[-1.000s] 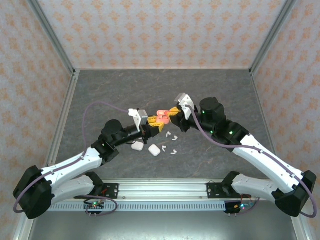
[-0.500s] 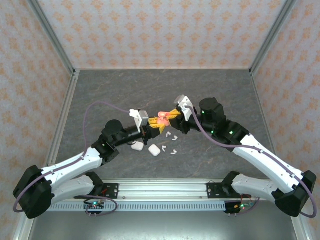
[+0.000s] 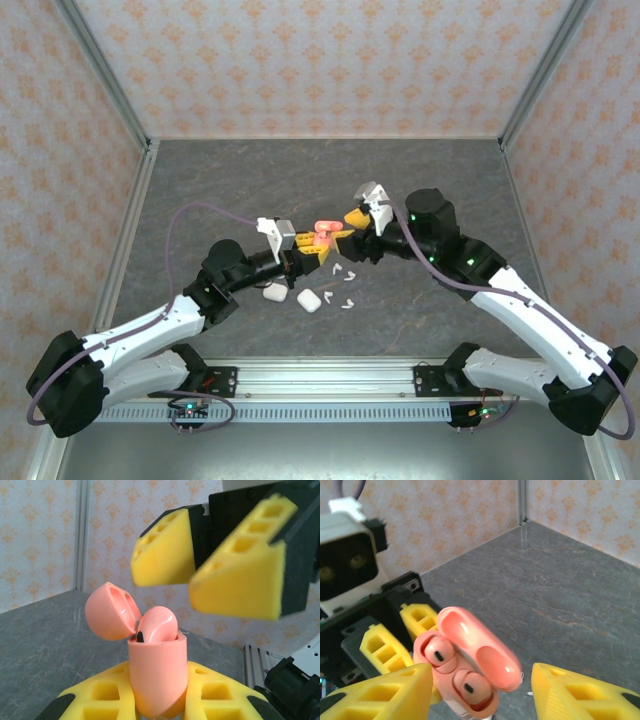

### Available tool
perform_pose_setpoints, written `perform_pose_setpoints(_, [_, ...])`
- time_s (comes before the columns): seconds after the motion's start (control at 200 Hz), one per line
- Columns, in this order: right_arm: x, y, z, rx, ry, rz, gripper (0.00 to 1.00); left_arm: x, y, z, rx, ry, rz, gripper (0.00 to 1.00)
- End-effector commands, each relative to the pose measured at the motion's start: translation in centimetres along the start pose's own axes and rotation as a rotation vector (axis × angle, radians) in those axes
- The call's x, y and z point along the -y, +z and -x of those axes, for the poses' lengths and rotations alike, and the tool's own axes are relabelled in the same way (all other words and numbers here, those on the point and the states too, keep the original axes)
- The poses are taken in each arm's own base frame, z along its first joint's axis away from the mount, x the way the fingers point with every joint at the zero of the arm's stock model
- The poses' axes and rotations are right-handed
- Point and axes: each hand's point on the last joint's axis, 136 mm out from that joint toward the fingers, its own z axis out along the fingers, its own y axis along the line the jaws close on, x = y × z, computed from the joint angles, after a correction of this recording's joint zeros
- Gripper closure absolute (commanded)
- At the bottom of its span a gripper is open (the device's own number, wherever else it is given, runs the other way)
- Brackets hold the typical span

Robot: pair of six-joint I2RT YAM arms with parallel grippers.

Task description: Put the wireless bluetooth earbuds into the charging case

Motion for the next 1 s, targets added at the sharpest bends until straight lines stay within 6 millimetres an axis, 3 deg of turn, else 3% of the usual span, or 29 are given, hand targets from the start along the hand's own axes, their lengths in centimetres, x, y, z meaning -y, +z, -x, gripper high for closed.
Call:
perform_pose_setpoints(0.0, [-0.3, -2.3, 3.1, 0.103, 0.078, 0.025, 0.4, 0.6, 0.1, 2.4, 0.08, 0.034, -0.018, 1.0])
perform_pose_setpoints(0.145, [0.2, -2.6, 2.9, 0.134, 0.181, 0.066, 0.26, 0.7, 0.1, 2.4, 0.082, 0.035, -0.022, 1.0])
perform_pose_setpoints(0.325, [0.1, -0.6, 1.0, 0.096, 0.319, 0.158, 0.0, 0.8, 0.2, 2.5, 0.081, 0.035, -0.027, 1.0])
perform_pose_setpoints(0.561, [-1.5, 0.7, 0.9, 0.12, 0.432, 0.33, 0.01, 0.9, 0.1, 2.5, 0.083, 0.034, -0.032, 1.0])
perform_pose_setpoints(0.786, [-2.2, 0.4, 1.8, 0.151, 0.424, 0.388, 0.0, 0.8, 0.2, 2.3, 0.075, 0.032, -0.03, 1.0])
perform_pose_setpoints(0.996, [-3.2, -0.2, 2.6, 0.163, 0.399, 0.437, 0.08, 0.7, 0.2, 2.1, 0.065, 0.034, -0.026, 1.0])
